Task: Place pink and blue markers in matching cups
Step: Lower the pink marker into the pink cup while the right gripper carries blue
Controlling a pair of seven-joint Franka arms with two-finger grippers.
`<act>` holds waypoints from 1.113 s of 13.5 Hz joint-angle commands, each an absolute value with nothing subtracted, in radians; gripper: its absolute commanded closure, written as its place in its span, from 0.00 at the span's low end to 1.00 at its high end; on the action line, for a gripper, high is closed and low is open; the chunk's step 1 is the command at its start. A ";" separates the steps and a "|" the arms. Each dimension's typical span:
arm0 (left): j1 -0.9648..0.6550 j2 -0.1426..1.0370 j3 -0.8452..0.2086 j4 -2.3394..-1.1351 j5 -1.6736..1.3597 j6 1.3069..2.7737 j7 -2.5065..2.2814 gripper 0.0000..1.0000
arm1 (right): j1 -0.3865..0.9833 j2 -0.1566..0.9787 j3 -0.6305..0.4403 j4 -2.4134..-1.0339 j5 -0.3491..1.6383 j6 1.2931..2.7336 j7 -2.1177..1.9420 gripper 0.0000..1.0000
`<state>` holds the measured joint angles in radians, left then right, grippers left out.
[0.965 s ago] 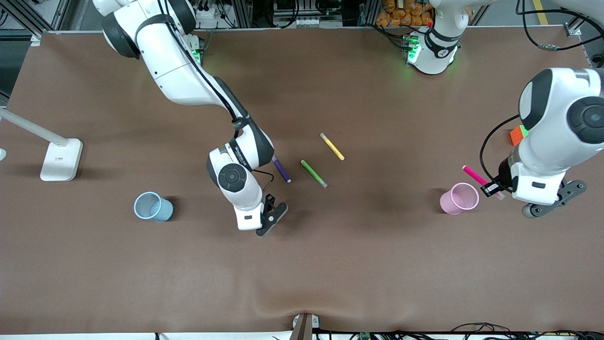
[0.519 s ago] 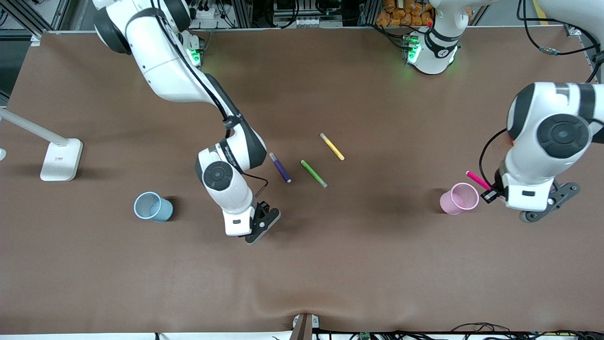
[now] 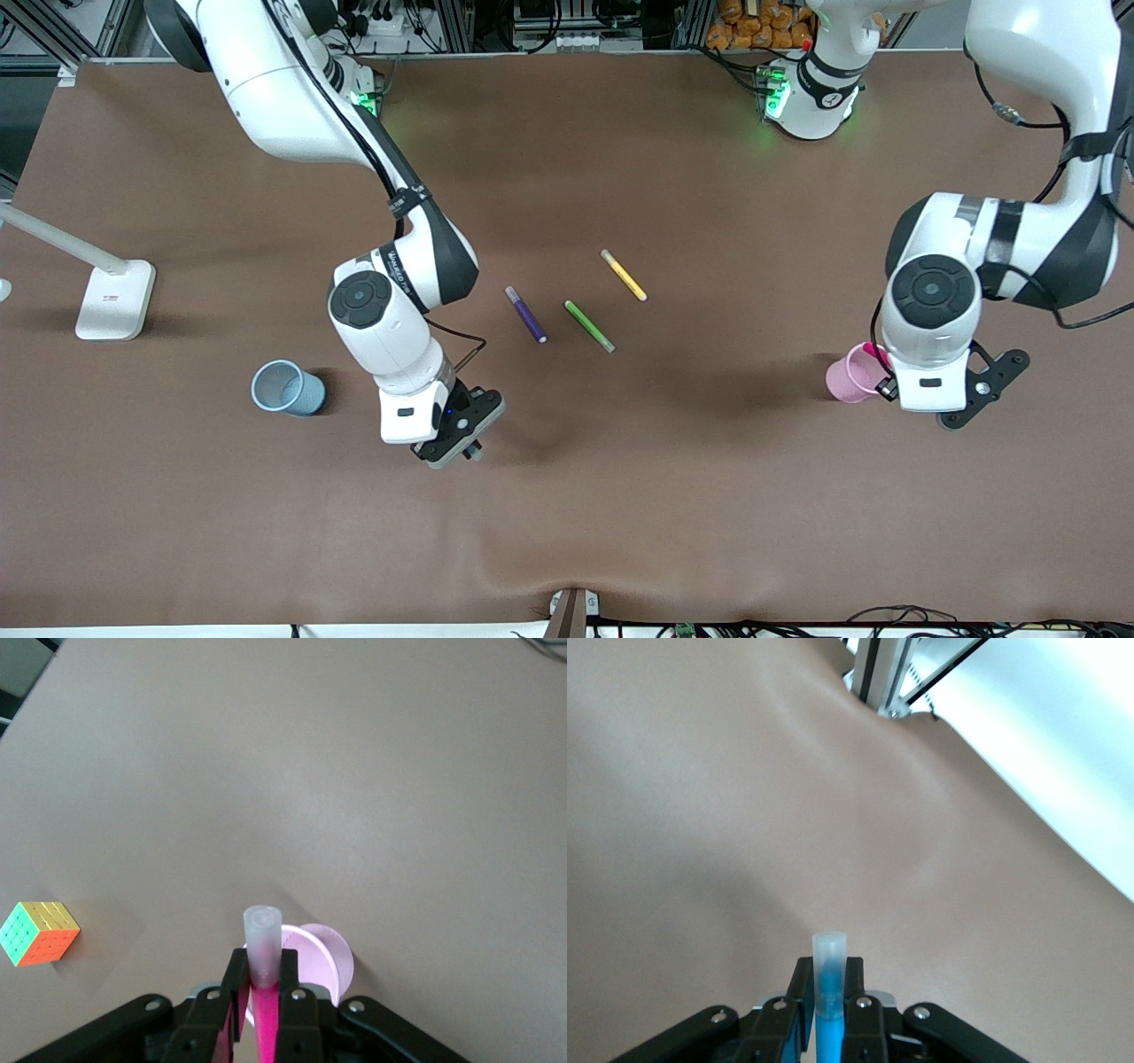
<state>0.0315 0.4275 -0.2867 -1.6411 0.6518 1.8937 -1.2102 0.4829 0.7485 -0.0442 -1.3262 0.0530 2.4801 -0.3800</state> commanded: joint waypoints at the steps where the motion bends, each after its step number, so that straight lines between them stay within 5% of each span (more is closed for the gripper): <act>1: 0.026 0.449 -0.290 -1.635 0.748 1.884 -1.311 1.00 | 0.460 0.692 -0.032 -1.355 0.048 2.483 -0.382 1.00; 7: -0.001 0.494 -0.290 -1.678 0.885 1.884 -1.471 1.00 | 0.445 0.603 -0.032 -1.408 0.051 2.493 -0.371 1.00; 15: -0.003 0.534 -0.290 -1.681 0.894 1.868 -1.519 1.00 | 0.391 0.391 -0.031 -1.696 0.051 2.671 -0.380 1.00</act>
<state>-0.0016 0.5271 -0.2865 -1.6794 0.8674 1.8904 -1.4814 0.4134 0.4940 -0.0457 -1.5849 0.0541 2.6600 -0.3789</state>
